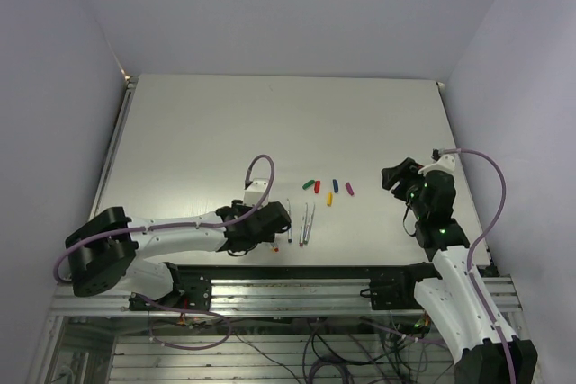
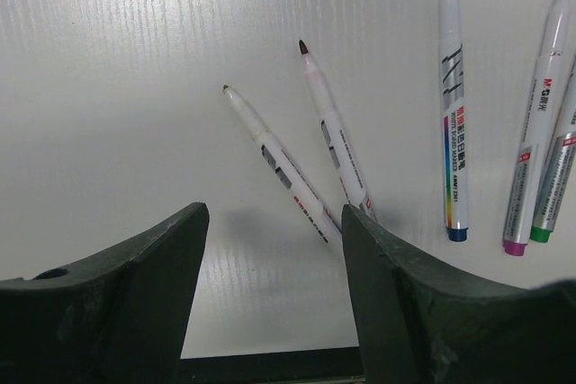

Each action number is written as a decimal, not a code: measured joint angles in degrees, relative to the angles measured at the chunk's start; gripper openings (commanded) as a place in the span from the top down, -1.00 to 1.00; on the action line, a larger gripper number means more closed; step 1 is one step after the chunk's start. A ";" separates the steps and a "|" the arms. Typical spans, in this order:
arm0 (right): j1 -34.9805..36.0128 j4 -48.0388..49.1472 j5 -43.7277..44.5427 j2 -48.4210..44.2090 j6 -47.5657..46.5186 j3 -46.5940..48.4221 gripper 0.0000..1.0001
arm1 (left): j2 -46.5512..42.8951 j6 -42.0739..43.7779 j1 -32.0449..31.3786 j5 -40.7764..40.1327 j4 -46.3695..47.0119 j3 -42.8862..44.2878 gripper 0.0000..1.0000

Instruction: Insert the pens into the pen caps

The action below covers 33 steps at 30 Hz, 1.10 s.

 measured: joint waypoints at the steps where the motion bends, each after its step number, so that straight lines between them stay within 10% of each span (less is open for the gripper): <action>1: 0.00 0.00 -0.17 0.04 0.00 -0.09 -0.17 | 0.11 -0.02 0.00 0.00 0.00 0.00 -0.43; 22: 0.00 0.87 -0.55 0.63 -0.02 -0.76 -0.20 | 6.45 0.74 0.00 0.02 -0.13 1.16 -0.45; 33: 0.00 0.87 -0.72 1.05 -0.02 -0.76 -0.21 | 4.37 2.60 0.00 4.55 -4.94 1.31 0.03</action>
